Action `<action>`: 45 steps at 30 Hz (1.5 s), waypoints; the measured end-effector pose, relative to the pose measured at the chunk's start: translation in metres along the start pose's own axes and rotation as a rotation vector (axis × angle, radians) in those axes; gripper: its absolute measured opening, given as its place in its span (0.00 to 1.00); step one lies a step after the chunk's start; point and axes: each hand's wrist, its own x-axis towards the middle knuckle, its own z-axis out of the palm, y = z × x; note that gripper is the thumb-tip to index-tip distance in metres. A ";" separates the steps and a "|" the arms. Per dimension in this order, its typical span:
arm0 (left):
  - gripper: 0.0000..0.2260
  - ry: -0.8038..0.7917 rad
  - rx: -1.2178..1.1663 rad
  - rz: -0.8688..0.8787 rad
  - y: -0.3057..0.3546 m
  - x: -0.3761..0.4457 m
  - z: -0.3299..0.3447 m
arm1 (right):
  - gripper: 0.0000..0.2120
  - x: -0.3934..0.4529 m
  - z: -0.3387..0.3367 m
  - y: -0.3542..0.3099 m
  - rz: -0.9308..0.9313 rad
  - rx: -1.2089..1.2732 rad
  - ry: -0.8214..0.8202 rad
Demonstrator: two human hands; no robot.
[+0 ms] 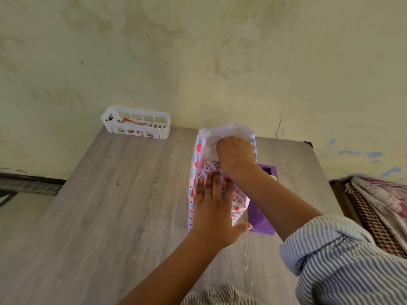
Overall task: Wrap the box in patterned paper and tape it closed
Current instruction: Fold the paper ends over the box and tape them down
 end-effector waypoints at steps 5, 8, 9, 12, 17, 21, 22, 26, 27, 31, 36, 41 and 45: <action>0.50 -0.030 -0.011 -0.016 0.001 0.001 -0.005 | 0.08 -0.010 -0.003 -0.003 -0.076 -0.001 0.002; 0.50 0.001 0.005 0.019 0.003 0.000 -0.011 | 0.07 -0.019 0.001 -0.004 -0.141 0.014 -0.069; 0.50 -0.010 0.004 0.028 0.004 0.000 -0.009 | 0.08 -0.020 0.003 -0.003 -0.134 0.031 -0.099; 0.49 -0.033 0.007 0.010 0.004 -0.001 -0.012 | 0.08 -0.020 0.011 0.000 -0.110 0.083 -0.162; 0.48 -0.029 0.000 0.027 0.004 -0.001 -0.012 | 0.13 -0.018 0.016 0.001 -0.182 0.002 -0.142; 0.47 -0.030 -0.032 0.032 0.002 0.001 -0.013 | 0.13 -0.014 0.009 -0.002 -0.226 -0.059 -0.185; 0.47 -0.044 -0.026 0.032 0.002 0.001 -0.012 | 0.12 -0.013 0.008 -0.001 -0.229 -0.081 -0.196; 0.49 -0.057 0.010 0.016 0.002 0.001 -0.010 | 0.13 -0.024 0.000 0.004 -0.281 -0.345 -0.167; 0.50 -0.043 0.027 0.018 0.001 0.001 -0.007 | 0.15 -0.029 -0.002 0.008 -0.319 -0.426 -0.057; 0.51 -0.041 0.046 0.058 0.000 0.004 -0.009 | 0.12 -0.047 -0.010 0.033 -0.389 -0.497 0.207; 0.53 -0.065 -0.006 0.066 -0.003 0.020 -0.024 | 0.29 -0.068 -0.005 0.060 -0.053 0.138 0.400; 0.52 -0.067 0.015 0.080 -0.007 0.019 -0.013 | 0.36 -0.073 0.021 0.056 0.341 0.522 -0.013; 0.55 -0.030 0.006 0.086 -0.002 0.013 -0.008 | 0.09 -0.072 0.025 0.054 0.318 0.236 -0.030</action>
